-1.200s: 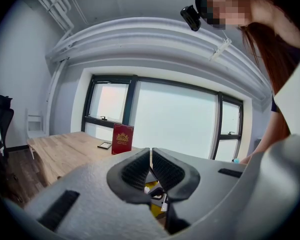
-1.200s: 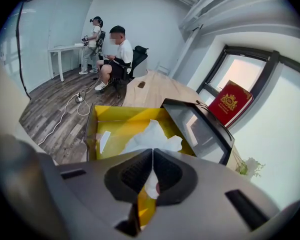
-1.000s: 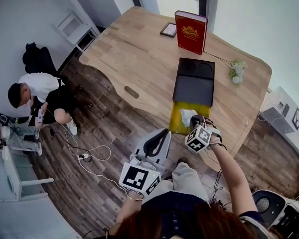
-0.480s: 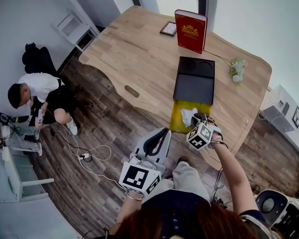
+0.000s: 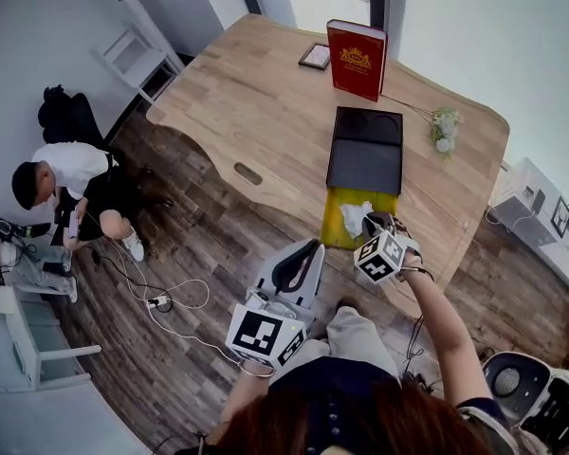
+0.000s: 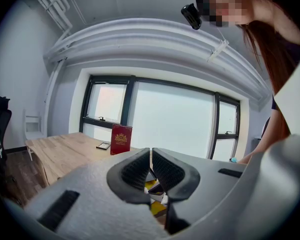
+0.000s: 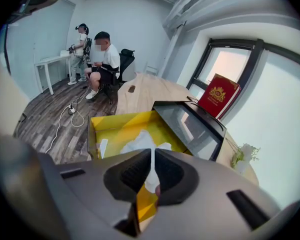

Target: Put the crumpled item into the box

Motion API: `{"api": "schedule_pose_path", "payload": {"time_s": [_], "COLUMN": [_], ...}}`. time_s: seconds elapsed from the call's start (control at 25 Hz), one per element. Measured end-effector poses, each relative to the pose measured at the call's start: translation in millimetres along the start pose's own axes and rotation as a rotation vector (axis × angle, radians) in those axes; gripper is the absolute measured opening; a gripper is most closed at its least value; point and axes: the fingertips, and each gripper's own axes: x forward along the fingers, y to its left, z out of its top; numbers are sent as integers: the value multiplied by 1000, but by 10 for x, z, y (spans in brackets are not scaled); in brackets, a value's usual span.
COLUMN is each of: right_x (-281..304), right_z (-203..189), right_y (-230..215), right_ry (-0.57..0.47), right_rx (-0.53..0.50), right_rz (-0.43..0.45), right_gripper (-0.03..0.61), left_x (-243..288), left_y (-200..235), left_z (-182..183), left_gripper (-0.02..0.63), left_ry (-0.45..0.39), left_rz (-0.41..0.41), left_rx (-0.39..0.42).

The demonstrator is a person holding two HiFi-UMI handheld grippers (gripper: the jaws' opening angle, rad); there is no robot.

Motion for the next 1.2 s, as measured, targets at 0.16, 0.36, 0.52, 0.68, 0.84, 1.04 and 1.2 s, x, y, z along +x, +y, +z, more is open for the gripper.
{"api": "schedule_pose_path", "payload": {"time_s": [0.16,0.36,0.52,0.68,0.84,1.04,1.2], "right_x": [-106,-246,-356,-473,-594,-750,-902], "right_z": [40,115,172,219,258,303,360], "right_y": [-39,-74,-85,-86,-65,-58,-19], "right_ry": [-15,-36,-56,-64,-70,-83,-99], "right_rx": [60,107,130,130,136,164,176], "right_rz": [-31,-58,-72,-92,-114,-145,-176], "right_gripper": [28,28,28,28,28,26,26], "left_x": [-38,-97,-149,-213,-285,-380,-472], "left_y": [-23,-61,-97,-133,-150,-169,-231], "left_z": [29,77,102,154,148,172,202], "left_gripper": [37,37,37,37,37,37,37], "left_ry": [-16,-33,-47,-61,-60,-74,-91], "left_rz": [-10,-28,-39,-47,-56,-66,-85], "left_rx": [1,9,15,23,28,31,34]}}
